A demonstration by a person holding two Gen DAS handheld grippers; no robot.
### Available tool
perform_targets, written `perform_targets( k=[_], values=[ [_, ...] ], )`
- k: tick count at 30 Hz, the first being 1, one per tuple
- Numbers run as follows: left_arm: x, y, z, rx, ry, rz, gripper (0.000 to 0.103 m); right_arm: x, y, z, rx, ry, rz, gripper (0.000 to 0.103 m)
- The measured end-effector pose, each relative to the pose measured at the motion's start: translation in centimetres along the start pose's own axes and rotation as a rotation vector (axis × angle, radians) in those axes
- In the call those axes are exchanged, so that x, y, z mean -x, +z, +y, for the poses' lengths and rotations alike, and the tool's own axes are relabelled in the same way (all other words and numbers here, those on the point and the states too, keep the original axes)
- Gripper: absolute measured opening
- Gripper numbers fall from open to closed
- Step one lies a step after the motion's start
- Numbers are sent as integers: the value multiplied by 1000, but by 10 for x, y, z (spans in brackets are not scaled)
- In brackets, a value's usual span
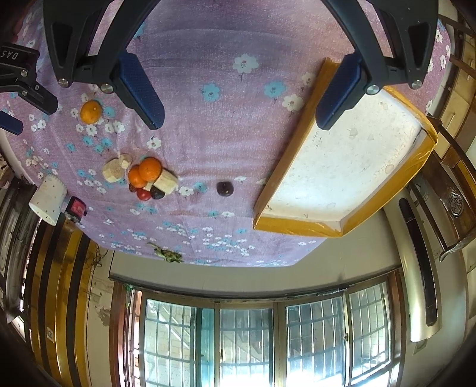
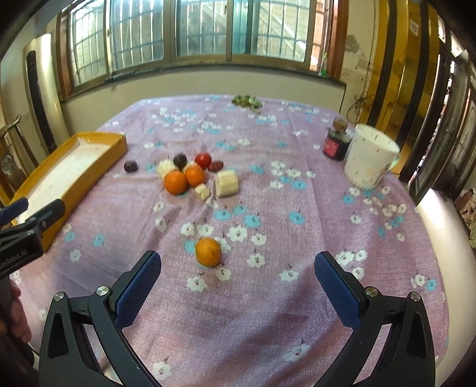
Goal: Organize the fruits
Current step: 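Grasp the loose orange with the right tool while the left tool grasps the dark plum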
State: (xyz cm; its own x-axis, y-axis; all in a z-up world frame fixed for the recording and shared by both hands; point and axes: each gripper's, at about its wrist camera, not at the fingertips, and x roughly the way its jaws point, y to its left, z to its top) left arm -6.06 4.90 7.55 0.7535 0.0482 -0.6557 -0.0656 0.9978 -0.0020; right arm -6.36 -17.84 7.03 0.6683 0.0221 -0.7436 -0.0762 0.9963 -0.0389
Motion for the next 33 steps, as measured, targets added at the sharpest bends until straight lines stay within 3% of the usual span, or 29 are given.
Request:
perform_targets(
  k=[7, 13, 15, 17, 21, 23, 33],
  values=[
    [-9, -7, 5, -12, 12, 52, 103, -31, 0, 0, 0, 51, 70, 102],
    [-18, -11, 7, -15, 17, 94, 103, -52, 2, 9, 44, 90, 110, 89],
    [-21, -12, 7, -20, 19, 107, 103, -60, 2, 10, 51, 105, 127, 82],
    [-23, -12, 6, -25, 19, 117, 103, -68, 2, 10, 48, 130, 150, 64],
    [-27, -11, 3, -36, 14, 129, 103, -77, 1, 8, 40, 172, 174, 45],
    [-30, -10, -1, -46, 9, 137, 103, -78, 2, 7, 40, 199, 171, 29],
    [-58, 15, -37, -141, -48, 194, 103, -64, 5, -8, 39, 211, 121, 27]
  ],
)
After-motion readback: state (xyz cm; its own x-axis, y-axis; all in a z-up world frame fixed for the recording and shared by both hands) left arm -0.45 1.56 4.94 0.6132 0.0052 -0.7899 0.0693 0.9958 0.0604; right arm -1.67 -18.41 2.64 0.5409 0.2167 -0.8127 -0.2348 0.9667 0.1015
